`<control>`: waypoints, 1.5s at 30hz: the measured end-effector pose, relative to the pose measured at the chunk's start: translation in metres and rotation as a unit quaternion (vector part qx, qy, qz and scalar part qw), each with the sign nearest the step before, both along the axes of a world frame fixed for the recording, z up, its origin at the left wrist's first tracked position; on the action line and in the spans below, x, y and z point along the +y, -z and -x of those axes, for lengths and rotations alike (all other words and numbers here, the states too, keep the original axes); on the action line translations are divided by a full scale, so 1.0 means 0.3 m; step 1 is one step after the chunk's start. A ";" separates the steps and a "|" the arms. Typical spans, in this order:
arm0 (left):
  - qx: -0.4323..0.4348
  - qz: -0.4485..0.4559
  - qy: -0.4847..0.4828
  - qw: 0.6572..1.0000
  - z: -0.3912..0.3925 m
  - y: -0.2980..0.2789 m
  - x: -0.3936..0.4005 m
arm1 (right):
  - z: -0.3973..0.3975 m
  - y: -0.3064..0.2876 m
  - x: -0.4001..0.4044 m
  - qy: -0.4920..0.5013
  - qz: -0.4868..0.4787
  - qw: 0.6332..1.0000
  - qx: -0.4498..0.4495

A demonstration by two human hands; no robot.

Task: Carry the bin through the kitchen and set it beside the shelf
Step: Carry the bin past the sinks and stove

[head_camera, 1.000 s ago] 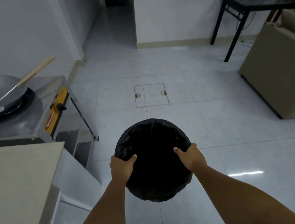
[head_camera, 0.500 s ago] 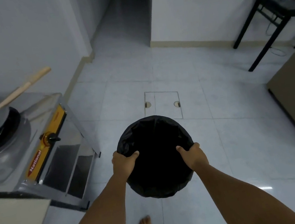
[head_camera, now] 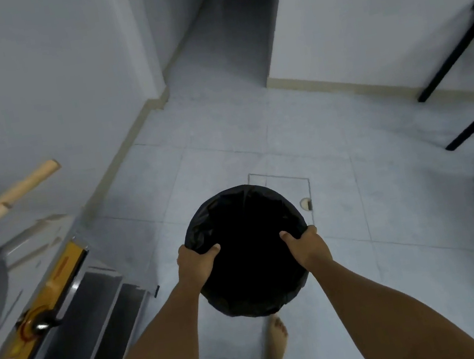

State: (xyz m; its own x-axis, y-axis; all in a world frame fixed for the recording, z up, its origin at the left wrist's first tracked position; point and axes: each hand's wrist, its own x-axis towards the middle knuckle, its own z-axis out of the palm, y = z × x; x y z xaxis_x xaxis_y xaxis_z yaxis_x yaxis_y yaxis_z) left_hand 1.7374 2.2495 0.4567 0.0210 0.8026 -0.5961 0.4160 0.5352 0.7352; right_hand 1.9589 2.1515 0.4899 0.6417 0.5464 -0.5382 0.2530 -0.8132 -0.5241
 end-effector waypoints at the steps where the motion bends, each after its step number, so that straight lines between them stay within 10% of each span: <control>1: -0.003 0.001 -0.014 1.000 -0.031 -0.001 0.044 | -0.039 -0.003 0.065 -0.012 -0.001 1.000 0.000; 13: -0.033 -0.002 -0.169 0.985 -0.210 0.041 0.563 | -0.271 -0.011 0.841 -0.173 0.010 0.985 -0.015; 32: -0.052 0.027 -0.444 0.894 0.150 0.247 1.172 | 0.192 0.227 1.921 -0.396 0.059 0.915 0.050; 45: -0.027 0.067 -0.559 0.826 0.237 0.785 1.312 | 0.451 0.782 2.274 -0.537 0.108 0.835 0.050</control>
State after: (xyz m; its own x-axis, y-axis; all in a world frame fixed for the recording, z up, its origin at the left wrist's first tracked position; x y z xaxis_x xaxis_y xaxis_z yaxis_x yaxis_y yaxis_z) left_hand 1.6663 2.6430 0.2212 -0.6591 0.2657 -0.7035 -0.4251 0.6400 0.6400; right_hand 1.8237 2.8338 0.2553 -0.2099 0.6613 -0.7201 0.8616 -0.2231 -0.4560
